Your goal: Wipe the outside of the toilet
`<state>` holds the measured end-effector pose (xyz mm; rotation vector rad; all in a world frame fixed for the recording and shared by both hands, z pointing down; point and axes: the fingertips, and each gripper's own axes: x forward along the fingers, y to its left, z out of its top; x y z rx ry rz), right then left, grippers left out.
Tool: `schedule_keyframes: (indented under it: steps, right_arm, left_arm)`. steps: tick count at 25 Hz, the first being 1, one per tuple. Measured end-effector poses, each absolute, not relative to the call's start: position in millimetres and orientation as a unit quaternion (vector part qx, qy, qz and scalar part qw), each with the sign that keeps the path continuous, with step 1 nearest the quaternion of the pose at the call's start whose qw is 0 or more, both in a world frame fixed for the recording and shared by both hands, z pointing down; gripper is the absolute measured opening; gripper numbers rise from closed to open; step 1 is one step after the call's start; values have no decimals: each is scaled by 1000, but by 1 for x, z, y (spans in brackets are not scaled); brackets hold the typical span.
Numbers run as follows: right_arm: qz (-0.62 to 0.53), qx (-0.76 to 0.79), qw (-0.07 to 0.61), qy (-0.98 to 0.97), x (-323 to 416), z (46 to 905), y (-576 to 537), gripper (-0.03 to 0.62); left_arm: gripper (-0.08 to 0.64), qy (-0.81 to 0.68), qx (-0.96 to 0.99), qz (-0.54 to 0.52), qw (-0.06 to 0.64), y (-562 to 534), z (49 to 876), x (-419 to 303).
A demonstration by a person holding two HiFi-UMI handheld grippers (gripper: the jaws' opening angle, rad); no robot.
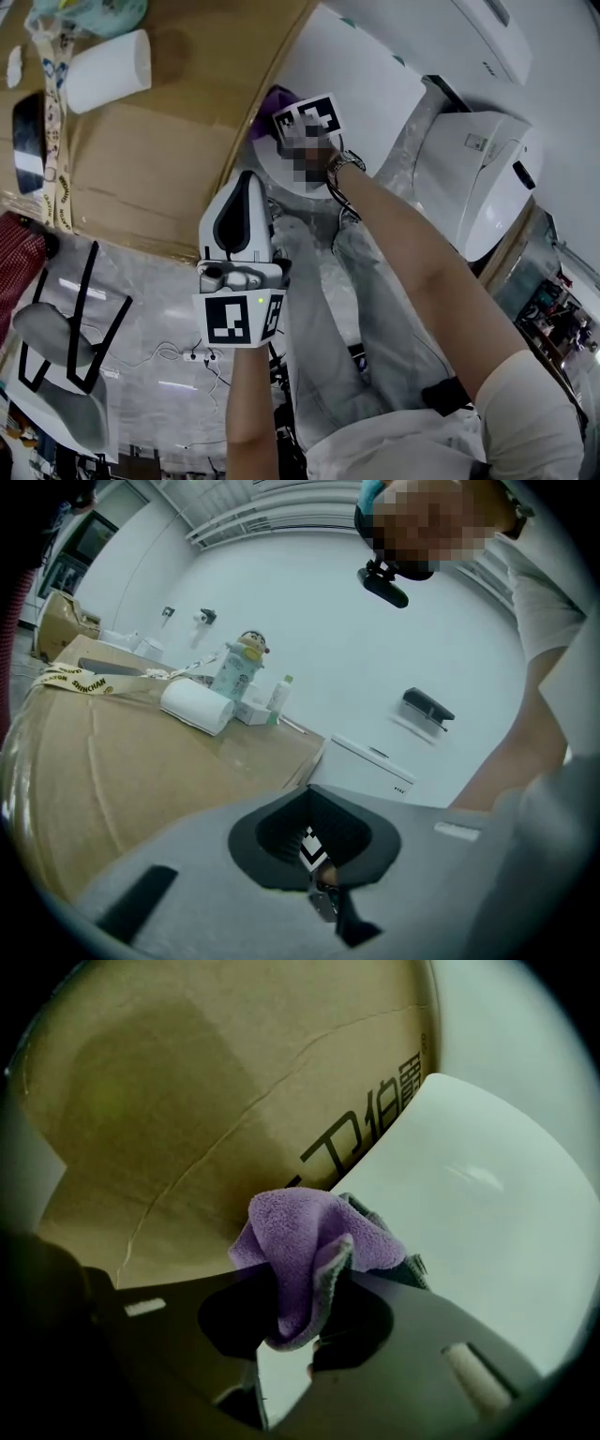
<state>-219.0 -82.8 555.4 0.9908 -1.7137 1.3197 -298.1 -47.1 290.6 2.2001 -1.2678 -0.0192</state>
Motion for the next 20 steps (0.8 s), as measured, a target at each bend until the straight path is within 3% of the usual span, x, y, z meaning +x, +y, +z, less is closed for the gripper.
schedule_keyframes:
  steps: [20]
  right_arm:
    - [528, 380, 380, -658, -101, 555, 27, 87]
  left_arm:
    - [6, -523, 804, 8, 282, 13, 287, -210]
